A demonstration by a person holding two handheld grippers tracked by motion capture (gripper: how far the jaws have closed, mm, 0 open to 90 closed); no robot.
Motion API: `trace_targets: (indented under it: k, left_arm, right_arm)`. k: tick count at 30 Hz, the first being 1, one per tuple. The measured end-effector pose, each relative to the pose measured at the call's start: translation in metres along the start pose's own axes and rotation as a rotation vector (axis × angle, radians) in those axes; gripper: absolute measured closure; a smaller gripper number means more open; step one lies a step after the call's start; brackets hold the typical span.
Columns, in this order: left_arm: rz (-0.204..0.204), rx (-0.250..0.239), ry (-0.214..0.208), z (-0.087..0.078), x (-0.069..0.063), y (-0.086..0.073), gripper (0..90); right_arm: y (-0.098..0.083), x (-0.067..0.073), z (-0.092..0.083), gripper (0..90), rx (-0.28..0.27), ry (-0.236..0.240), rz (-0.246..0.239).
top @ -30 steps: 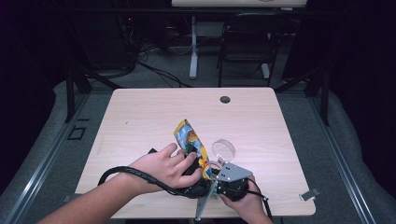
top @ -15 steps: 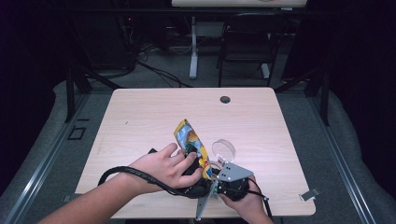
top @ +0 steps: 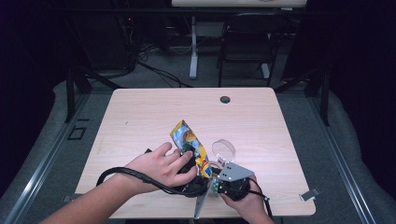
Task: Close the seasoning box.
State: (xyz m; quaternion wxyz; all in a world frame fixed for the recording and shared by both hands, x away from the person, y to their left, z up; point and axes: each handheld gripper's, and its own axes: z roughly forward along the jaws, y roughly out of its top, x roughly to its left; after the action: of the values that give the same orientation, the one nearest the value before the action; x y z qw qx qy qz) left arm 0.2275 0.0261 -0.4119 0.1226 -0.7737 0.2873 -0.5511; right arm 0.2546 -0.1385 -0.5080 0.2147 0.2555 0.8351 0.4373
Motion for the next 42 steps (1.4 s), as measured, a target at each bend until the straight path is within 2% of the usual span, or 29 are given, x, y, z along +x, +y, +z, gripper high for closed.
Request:
trace_targets:
  k: [2,9,14,15,22,26,30,42]
  left_arm:
    - [-0.018,0.002,-0.019,0.001,-0.001,-0.001,89.3]
    - [-0.073,-0.011,-0.038,0.003,-0.002,-0.007,89.3]
    - [-0.094,-0.018,-0.046,0.003,-0.005,-0.009,89.3]
    - [-0.101,-0.018,-0.062,0.003,-0.005,-0.010,89.3]
    - [-0.153,-0.031,-0.091,0.005,-0.009,-0.018,89.2]
    - [-0.163,-0.032,-0.090,0.006,-0.012,-0.019,89.2]
    - [-0.203,-0.039,-0.094,0.007,-0.017,-0.021,89.2]
    - [-0.246,-0.046,-0.103,0.009,-0.022,-0.027,89.2]
  right_arm:
    - [0.000,0.000,0.000,71.0,0.003,0.002,0.001]
    - [0.001,0.001,0.000,71.0,-0.003,-0.008,-0.005]
    - [0.000,0.001,0.000,71.1,-0.005,-0.008,-0.006]
    - [0.001,0.002,0.000,71.1,-0.003,-0.009,-0.011]
    - [0.002,0.003,-0.001,71.2,-0.009,-0.013,-0.018]
    - [0.002,0.003,-0.001,71.2,-0.003,-0.010,-0.024]
    - [0.002,0.003,-0.001,71.3,-0.004,-0.012,-0.025]
    - [0.003,0.003,-0.001,71.4,-0.013,-0.017,-0.028]
